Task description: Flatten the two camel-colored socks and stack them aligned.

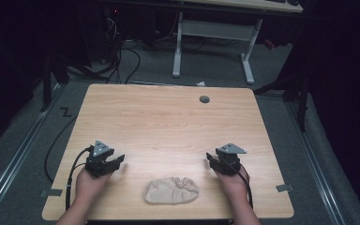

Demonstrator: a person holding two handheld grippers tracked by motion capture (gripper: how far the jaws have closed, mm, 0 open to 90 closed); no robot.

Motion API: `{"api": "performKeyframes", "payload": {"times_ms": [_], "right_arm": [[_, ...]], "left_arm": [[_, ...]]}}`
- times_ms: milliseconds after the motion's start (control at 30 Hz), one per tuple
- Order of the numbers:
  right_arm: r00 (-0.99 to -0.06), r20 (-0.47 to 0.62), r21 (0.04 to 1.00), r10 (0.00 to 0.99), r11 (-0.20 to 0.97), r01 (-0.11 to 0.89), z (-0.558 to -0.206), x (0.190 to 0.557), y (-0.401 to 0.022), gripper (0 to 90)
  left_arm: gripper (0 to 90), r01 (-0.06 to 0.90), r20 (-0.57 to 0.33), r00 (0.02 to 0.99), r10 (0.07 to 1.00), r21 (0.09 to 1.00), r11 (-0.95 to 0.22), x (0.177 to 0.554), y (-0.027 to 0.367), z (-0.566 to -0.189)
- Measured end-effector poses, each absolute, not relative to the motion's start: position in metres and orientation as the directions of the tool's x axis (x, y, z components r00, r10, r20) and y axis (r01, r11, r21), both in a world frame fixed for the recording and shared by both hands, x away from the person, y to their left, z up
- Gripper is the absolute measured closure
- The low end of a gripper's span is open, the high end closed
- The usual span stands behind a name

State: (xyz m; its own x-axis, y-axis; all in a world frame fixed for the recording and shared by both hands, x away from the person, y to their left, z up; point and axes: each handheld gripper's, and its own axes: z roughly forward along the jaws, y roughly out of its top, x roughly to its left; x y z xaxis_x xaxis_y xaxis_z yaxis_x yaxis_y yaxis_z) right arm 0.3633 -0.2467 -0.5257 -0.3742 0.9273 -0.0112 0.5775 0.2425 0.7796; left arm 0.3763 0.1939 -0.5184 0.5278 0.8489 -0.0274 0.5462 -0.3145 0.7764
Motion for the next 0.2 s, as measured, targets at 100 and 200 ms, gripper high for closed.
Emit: {"api": "performKeyframes", "payload": {"times_ms": [100, 200], "right_arm": [[-0.375, -0.029, 0.783, 0.926, 0.255, 0.568, -0.5235, 0.3608, -0.2458, 53.8], [-0.379, -0.035, 0.786, 0.925, 0.259, 0.561, -0.5219, 0.3607, -0.2461, 53.9]], "left_arm": [[47.5, 0.536, -0.018, 0.534, 0.845, 0.780, -0.323, 0.3729, 0.1926, -0.5165], [47.5, 0.532, -0.015, 0.536, 0.844, 0.782, -0.325, 0.3697, 0.1945, -0.5149]]}}
